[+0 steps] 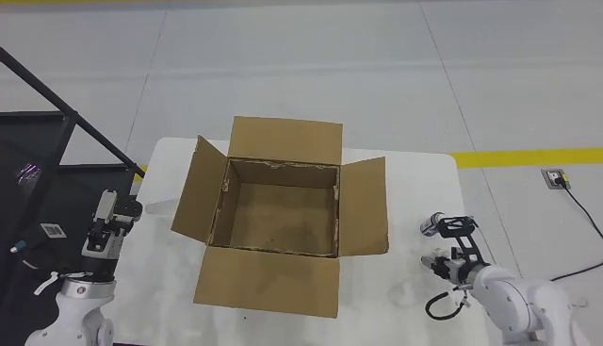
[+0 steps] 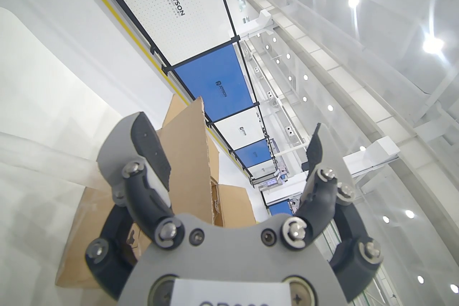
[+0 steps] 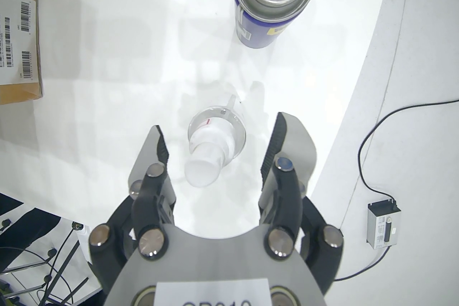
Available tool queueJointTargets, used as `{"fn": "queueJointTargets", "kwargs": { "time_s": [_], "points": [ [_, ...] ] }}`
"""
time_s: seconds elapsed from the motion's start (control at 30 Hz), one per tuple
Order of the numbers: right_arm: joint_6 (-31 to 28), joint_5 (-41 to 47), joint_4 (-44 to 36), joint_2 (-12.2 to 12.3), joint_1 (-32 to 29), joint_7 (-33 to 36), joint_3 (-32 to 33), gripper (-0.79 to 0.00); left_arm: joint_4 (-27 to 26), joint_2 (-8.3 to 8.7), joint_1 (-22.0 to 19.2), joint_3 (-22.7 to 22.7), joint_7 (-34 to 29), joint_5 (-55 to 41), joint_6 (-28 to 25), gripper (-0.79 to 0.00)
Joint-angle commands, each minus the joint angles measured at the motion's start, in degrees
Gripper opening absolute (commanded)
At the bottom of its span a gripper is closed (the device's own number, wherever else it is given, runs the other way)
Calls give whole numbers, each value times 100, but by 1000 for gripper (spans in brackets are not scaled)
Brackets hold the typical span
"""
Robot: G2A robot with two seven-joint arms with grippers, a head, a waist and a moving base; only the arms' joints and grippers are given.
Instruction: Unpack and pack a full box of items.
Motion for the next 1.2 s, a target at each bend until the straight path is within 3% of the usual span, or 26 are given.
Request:
{"fn": "queueJointTargets", "kwargs": {
  "time_s": [0.0, 0.23, 0.47, 0.6, 0.7, 0.8, 0.93, 1.17],
  "points": [
    [5, 8, -11, 3, 24, -2, -9, -785, 0, 0, 0, 0, 0, 0, 0, 0],
    [10, -105, -516, 31, 36, 107, 29, -785, 0, 0, 0, 0, 0, 0, 0, 0],
    [345, 25, -2112, 46, 140, 442, 171, -785, 0, 0, 0, 0, 0, 0, 0, 0],
    [654, -58, -2692, 20, 565, 464, -240, -785, -23, -3, 29, 9, 29, -20, 16, 0],
    [918, -237, -2752, -36, 1114, 374, -937, -785, -58, -6, 114, 3, 46, -49, -39, 0],
    [1106, -332, -2382, -138, 1924, 394, -1841, -785, -87, -9, 206, -26, 62, -89, -114, 0],
    [1259, -300, -1319, -403, 3246, 507, -3313, -785, -97, -15, 307, -71, 111, -192, -195, 0],
    [1580, 445, 1333, -1276, 5141, 229, -5578, -785, -192, -30, 528, -134, 179, -350, -353, 0]
  ]
}}
